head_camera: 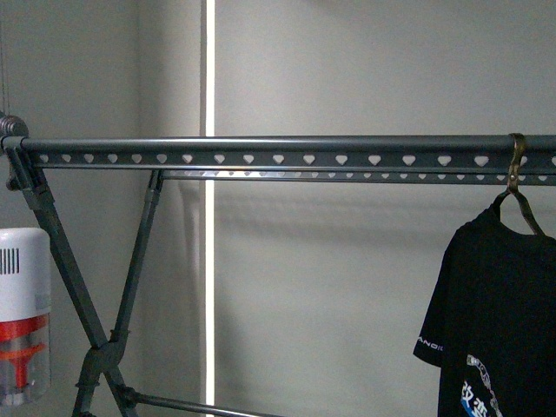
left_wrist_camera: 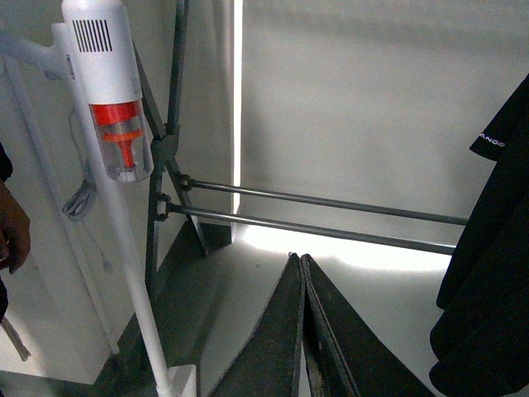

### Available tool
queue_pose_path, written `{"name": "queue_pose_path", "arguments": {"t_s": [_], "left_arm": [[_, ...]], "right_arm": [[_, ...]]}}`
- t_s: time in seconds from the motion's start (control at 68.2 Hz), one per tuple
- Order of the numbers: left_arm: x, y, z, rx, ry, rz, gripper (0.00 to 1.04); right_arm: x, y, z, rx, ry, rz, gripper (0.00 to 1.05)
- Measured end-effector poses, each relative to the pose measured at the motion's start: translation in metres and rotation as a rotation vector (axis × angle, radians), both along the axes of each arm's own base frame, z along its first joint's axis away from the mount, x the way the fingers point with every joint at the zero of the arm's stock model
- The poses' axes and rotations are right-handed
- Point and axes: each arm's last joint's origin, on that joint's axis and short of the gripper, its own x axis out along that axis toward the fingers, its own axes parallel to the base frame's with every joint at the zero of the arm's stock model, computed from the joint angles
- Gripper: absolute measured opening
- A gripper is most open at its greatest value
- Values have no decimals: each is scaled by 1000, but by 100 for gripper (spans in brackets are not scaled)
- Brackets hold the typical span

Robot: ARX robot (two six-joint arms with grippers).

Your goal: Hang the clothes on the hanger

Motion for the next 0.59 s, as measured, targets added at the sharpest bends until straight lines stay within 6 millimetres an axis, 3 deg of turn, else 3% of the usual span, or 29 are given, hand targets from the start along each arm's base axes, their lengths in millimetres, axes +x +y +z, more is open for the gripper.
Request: {"name": "queue_pose_path", "arguments": {"t_s": [0.191, 0.455, 0.499, 0.587], "left_arm": [[0, 0, 0, 0, 0, 0, 4], [0, 0, 0, 0, 0, 0, 4], [0, 0, 0, 0, 0, 0, 10], [0, 0, 0, 0, 0, 0, 28]], "right_arm": [[-11, 0, -12, 0, 0, 2, 2], [-12, 0, -13, 0, -5, 1, 2], [-12, 0, -13, -1, -5, 0, 5], [-12, 0, -13, -1, -5, 1, 22]]}}
